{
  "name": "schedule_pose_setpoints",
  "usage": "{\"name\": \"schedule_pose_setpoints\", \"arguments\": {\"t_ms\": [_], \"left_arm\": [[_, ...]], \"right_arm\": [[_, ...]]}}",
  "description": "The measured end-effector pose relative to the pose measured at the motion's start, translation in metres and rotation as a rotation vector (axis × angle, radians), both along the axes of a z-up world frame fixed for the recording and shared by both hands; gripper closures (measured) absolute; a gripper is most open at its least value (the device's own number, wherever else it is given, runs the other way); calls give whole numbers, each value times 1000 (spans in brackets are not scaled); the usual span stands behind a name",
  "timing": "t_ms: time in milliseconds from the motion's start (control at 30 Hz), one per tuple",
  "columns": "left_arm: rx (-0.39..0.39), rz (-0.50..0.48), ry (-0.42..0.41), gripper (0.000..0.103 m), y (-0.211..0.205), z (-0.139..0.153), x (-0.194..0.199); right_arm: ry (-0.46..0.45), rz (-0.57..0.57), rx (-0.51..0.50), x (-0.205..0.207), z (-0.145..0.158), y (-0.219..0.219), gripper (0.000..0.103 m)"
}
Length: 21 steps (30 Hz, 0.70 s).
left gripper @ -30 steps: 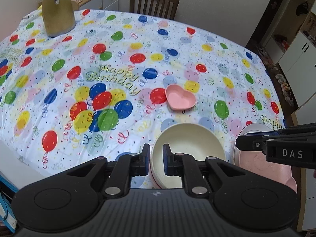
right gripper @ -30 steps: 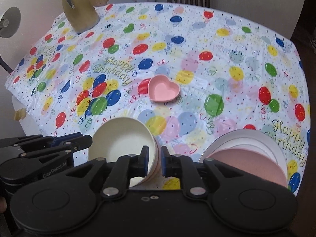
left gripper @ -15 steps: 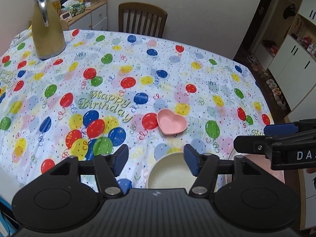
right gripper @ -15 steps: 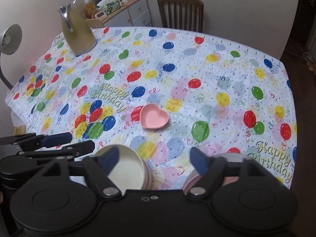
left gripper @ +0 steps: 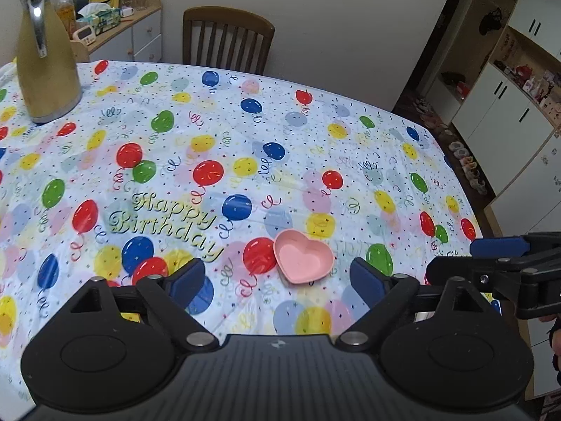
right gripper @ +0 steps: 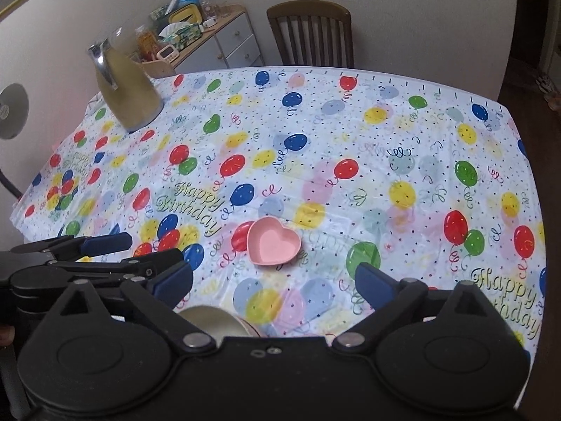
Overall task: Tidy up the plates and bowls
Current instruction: 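Move both grippers toward the pink heart-shaped dish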
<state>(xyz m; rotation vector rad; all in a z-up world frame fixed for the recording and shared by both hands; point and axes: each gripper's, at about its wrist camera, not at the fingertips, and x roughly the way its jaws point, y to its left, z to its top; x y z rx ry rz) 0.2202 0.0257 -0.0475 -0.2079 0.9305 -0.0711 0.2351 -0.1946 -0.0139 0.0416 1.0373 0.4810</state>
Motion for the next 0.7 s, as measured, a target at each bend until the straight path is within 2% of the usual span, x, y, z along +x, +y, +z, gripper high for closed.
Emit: {"name": "schedule_pose_setpoints", "arguments": {"t_ms": [67, 200, 500, 700], "left_arm": [[-14, -11, -3, 1, 5, -5, 10], [-32, -25, 8, 1, 14, -18, 32], [-7, -57, 47, 1, 25, -49, 75], [-14, -87, 85, 1, 25, -71, 95]], "right_arm": [[16, -26, 12, 7, -6, 0, 4], [52, -85, 27, 20, -21, 0, 4], [120, -164, 11, 42, -56, 5, 4], [148, -185, -3, 55, -78, 11, 10]]}}
